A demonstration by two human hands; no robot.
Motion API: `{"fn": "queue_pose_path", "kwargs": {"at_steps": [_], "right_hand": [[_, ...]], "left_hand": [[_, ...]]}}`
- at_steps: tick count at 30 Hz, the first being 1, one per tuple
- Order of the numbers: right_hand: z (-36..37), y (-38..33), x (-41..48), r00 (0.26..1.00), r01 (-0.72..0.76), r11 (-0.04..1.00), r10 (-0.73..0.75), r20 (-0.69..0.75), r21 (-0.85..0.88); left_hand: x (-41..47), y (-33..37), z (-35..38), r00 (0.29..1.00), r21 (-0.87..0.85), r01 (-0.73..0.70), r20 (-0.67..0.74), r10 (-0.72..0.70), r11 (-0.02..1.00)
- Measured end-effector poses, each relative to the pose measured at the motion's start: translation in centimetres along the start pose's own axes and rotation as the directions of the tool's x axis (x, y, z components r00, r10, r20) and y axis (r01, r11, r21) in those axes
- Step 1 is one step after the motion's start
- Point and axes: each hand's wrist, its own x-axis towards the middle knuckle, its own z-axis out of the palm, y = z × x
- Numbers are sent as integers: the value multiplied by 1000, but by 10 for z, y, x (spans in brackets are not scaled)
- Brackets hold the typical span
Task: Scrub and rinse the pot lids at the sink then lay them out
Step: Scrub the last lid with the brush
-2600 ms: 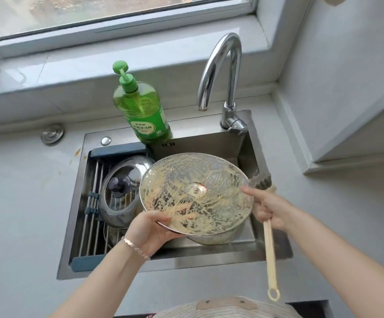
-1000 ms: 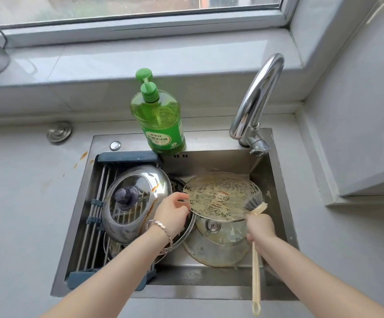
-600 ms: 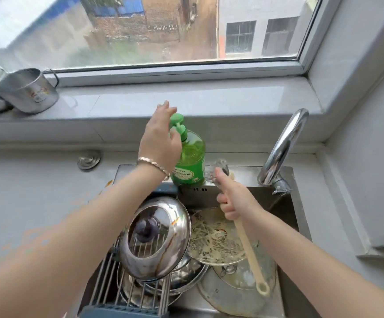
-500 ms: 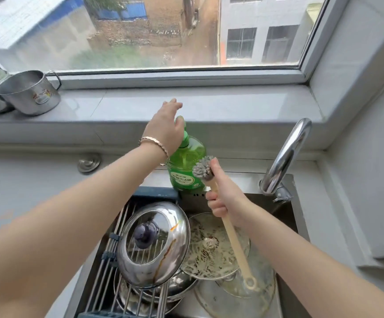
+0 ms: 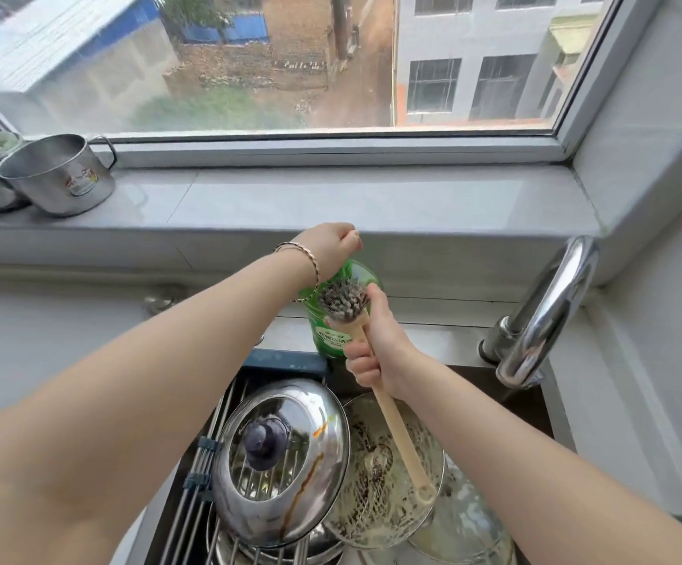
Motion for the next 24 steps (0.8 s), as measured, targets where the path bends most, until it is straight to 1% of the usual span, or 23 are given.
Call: {"fn": "queue_pose_path", "kwargs": {"at_steps": [6, 8, 10, 11, 12, 13, 14, 15, 16, 17, 18, 19, 20, 21, 22, 23, 24], "right_hand": [[-2, -1, 2, 1000, 8, 1000, -8, -10, 9], [-4, 0, 1, 1000, 10, 1000, -10, -13, 1], [-4, 1, -4, 1000, 12, 1000, -13, -11, -9], [-5, 2, -6, 1000, 15, 1000, -16, -9, -26], [-5, 5, -10, 1000, 18, 998, -20, -18, -62], [-6, 9, -15, 999, 20, 992, -25, -36, -121], [-8, 15, -21, 998, 20, 980, -33, -59, -200], [-11, 23, -26, 995, 21, 955, -48, -83, -295], [-15, 33, -31, 992, 24, 915, -71, -103, -402], [-19, 43, -36, 988, 27, 858, -100, -115, -513], [-24, 55, -41, 985, 28, 789, -127, -117, -614], [-29, 66, -44, 983, 26, 719, -146, -114, -694], [-34, 78, -46, 982, 16, 654, -154, -112, -757], [-39, 88, -49, 981, -4, 597, -152, -118, -802], [-43, 98, -52, 980, -28, 562, -147, -133, -827], [-47, 106, -54, 979, -55, 550, -133, -152, -834], [-50, 113, -58, 979, -76, 547, -116, -166, -833]], "left_hand": [[5, -7, 13, 999, -33, -22, -42, 20, 999], [7, -10, 19, 999, -7, -25, -41, 25, 1000], [9, -14, 20, 999, 45, 15, -47, -12, 999], [8, -15, 18, 998, 61, 30, -60, -27, 998], [5, -15, 14, 996, 69, 18, -88, -12, 997], [-2, -16, 11, 991, 47, -14, -133, 20, 999], [-11, -17, 9, 978, -17, -53, -201, 48, 998], [-26, -20, 10, 960, -136, -69, -279, 28, 988], [-43, -23, 16, 934, -289, -58, -354, -50, 955], [-62, -33, 29, 904, -433, -10, -388, -177, 901], [-83, -45, 46, 868, -543, 74, -378, -323, 836], [-105, -59, 66, 822, -614, 199, -321, -471, 764], [-128, -71, 86, 761, -659, 336, -232, -606, 673], [-151, -86, 108, 674, -690, 466, -129, -728, 554], [-173, -97, 127, 547, -701, 587, -24, -837, 405], [-191, -106, 142, 400, -705, 672, 88, -912, 227], [-207, -111, 156, 290, -721, 691, 222, -931, 43]]}}
